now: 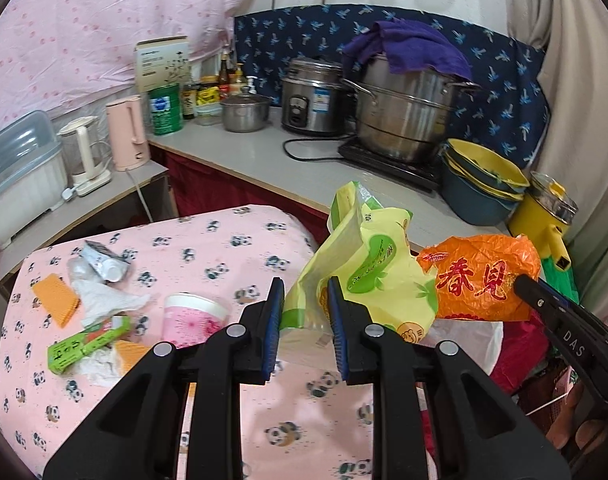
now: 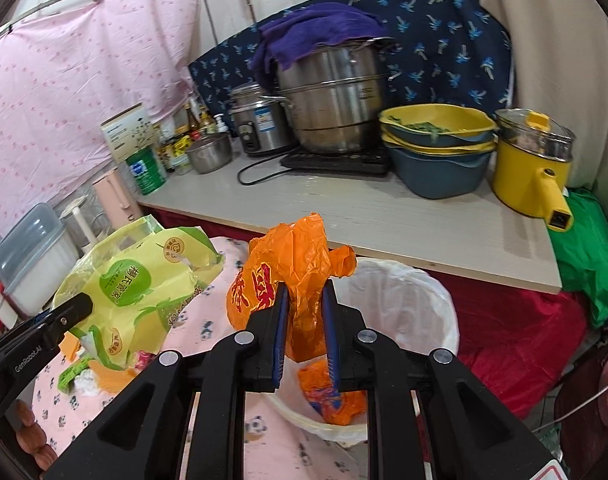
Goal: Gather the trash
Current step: 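Carry the printed orange bag and yellow-green bag over the trash bin, then open the left gripper over the bin while the right gripper releases its bag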
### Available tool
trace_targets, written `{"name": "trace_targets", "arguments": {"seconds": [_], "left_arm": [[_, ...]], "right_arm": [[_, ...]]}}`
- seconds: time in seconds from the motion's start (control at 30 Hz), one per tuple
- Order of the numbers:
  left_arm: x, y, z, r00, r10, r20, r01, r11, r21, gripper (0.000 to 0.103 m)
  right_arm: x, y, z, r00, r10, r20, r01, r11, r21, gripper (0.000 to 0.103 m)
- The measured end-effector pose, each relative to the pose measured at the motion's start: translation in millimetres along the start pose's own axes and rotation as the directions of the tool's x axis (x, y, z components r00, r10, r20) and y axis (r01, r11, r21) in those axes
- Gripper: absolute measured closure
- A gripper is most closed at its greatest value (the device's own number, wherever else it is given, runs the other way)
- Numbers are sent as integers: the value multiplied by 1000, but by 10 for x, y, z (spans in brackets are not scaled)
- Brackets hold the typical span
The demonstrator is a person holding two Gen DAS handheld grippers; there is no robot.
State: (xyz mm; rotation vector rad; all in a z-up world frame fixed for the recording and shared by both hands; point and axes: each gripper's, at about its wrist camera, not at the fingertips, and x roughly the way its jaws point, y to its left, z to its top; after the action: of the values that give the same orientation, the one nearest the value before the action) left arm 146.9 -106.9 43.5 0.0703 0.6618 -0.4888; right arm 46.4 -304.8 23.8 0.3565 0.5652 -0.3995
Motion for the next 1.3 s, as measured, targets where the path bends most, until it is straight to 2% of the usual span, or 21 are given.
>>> {"name": "trace_targets", "arguments": {"seconds": [0.37,0.63,0.8,0.87,1.0,1.17,1.3], "left_arm": [[319,-629,-128,996,-59,-74,65,994,84,81],[579,-924,-256,986,-84,-141,101,988,116,81],[714,-993,-322,981,-87,-172,108,988,114,71],[746,-990,-338,982,-73,-173,93,989,115,62],[772,-943,-335,983,-61,-172,81,991,107,58],[732,-860,-296,988,-51,-148,63,995,81,41],[697,-826,-258,990,-40,-132,51,995,84,41]], "right_arm": [[-63,-664,-81,997,-82,-2,82,992,91,87],[-55,-938,-147,993,-118,-14,119,984,133,87],[8,-1015,-169,992,-122,-27,124,982,140,87],[38,-1023,-174,992,-119,-32,123,982,141,87],[102,-1004,-189,993,-112,-42,117,983,139,87],[188,-942,-199,994,-98,-52,104,986,130,87],[257,-884,-197,994,-86,-62,93,988,121,85]]}}
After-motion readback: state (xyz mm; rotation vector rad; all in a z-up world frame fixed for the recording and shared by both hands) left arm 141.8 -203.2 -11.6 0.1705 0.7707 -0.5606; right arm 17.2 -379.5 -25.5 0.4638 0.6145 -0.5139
